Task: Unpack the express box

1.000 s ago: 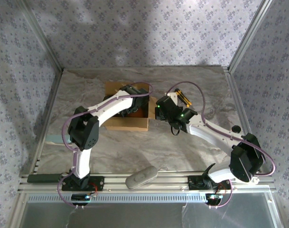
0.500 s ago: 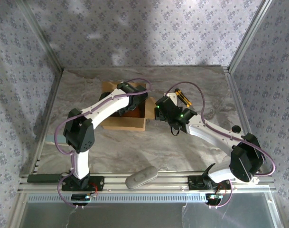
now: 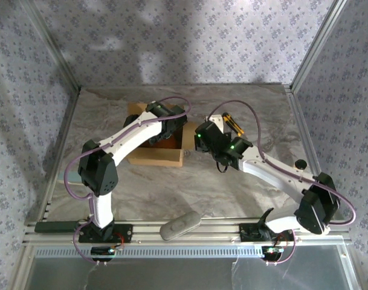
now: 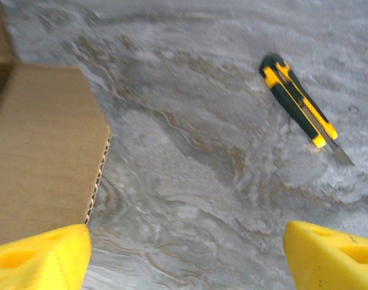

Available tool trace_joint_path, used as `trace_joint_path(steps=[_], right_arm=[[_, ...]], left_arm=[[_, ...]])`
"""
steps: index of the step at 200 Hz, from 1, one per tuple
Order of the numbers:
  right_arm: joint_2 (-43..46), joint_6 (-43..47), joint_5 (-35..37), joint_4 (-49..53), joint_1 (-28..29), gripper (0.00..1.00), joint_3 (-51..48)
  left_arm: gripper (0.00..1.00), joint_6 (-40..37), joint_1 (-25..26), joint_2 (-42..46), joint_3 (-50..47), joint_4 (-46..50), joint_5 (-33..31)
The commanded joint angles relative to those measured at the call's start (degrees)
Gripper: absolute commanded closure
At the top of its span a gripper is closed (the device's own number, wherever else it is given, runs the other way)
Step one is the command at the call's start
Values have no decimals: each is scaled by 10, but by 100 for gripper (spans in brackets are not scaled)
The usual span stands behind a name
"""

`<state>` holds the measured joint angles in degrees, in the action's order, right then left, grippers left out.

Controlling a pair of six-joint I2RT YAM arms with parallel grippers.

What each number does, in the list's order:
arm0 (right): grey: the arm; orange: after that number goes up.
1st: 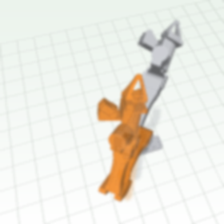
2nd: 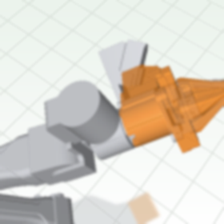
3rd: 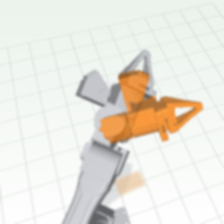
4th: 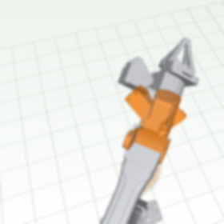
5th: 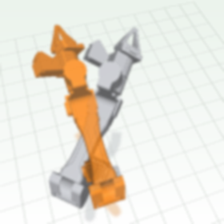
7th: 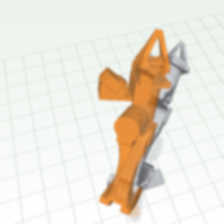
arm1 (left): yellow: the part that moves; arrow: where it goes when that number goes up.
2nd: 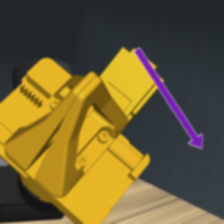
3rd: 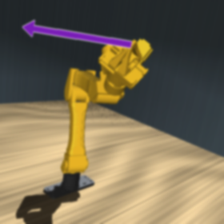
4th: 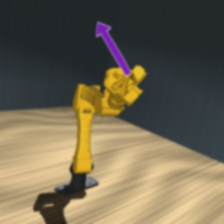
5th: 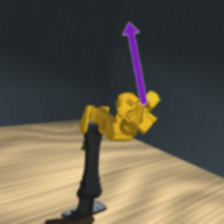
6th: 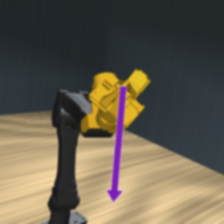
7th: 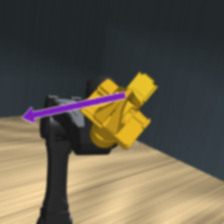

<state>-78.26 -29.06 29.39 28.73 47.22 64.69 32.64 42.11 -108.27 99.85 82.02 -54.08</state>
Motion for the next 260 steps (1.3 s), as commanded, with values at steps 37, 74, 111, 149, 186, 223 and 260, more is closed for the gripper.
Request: trace_joint_path(steps=[37,74,111,149,186,223,260], right_arm=[[23,17,7,-3,30,16,54],[6,14,-18,-29,38,25,54],[-30,-4,-32,-41,38,31,50],[-15,-33,-102,-100,3,27,-9],[18,-59,-203,-165,-51,26,-62],[24,-59,-298,-222,-75,32,-92],[21,-86,-356,-268,-94,32,-111]], left_arm=[[24,5,-2,24,18,17,-18],[24,3,-3,25,18,16,-19],[24,6,-3,27,17,15,-17],[24,6,-3,31,15,16,-18],[24,6,-3,33,13,16,-18],[24,8,-3,33,11,17,-16],[24,7,-3,33,10,16,-16]])
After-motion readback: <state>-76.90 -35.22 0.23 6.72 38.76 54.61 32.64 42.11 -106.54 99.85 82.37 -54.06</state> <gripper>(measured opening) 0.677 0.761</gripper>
